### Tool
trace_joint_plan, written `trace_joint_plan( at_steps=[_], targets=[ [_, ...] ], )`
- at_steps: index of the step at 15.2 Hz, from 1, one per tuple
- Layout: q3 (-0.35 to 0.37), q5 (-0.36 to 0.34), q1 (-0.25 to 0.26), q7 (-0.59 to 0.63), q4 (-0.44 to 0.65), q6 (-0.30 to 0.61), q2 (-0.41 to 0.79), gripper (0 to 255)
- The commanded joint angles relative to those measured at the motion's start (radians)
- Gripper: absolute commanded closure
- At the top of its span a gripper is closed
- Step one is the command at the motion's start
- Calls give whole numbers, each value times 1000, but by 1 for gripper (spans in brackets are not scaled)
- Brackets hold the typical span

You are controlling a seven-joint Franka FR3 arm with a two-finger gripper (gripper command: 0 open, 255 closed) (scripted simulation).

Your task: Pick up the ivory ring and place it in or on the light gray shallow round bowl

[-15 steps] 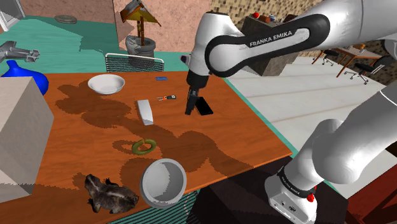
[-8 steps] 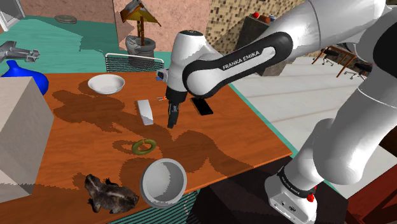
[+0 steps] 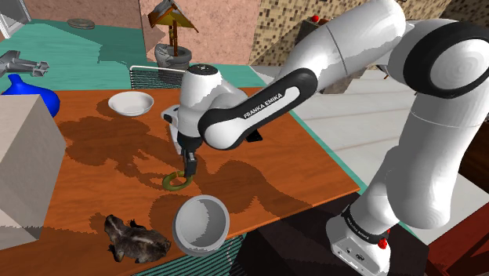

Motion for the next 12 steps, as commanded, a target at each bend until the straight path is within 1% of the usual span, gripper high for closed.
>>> trace_joint_plan(
  at_steps=[1,8,12],
  targets=[
    [2,-25,21,6,28,13,39,0],
    [-17,-57,40,27,38,85,123,0],
    [-17,-57,40,27,38,85,123,0]
  ],
)
